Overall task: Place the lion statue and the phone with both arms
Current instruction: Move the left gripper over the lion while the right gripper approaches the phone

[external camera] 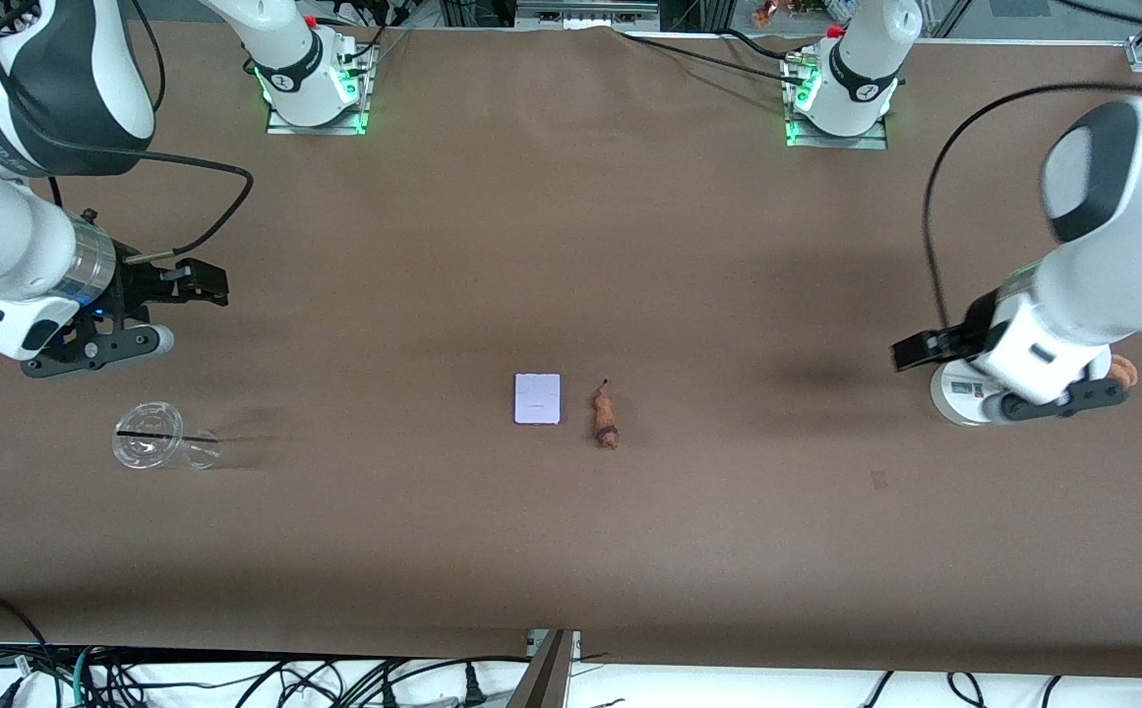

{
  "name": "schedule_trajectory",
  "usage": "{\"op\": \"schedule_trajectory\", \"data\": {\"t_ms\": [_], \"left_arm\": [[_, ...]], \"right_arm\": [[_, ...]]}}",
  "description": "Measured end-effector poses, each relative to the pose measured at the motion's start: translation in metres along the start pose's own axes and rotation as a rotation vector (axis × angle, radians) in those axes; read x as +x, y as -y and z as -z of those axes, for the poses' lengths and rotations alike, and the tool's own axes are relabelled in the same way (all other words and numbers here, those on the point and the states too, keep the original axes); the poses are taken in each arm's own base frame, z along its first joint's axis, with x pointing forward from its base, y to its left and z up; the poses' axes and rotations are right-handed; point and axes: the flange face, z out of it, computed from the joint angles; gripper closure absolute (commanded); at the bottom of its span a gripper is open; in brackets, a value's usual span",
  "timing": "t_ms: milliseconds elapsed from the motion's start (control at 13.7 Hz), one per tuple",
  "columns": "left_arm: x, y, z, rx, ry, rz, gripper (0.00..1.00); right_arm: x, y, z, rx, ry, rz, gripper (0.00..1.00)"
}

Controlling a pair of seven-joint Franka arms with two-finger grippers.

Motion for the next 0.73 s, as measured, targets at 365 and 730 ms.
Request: {"op": "schedule_trajectory", "data": {"t_ms": [365,730], "left_arm": [[0.012,-0.086,-0.083,-0.059,-0.043,0.083,0.00],[-0.001,-0.212,-0.174,-0.145,-0.151,0.187,0.00]], "right_arm": [[0.030,0.022,-0.036,-0.008,-0.016,-0.045,0.00],[0.057,0.050,-0.075,-0.016,-0.022,-0.101,0.00]]}}
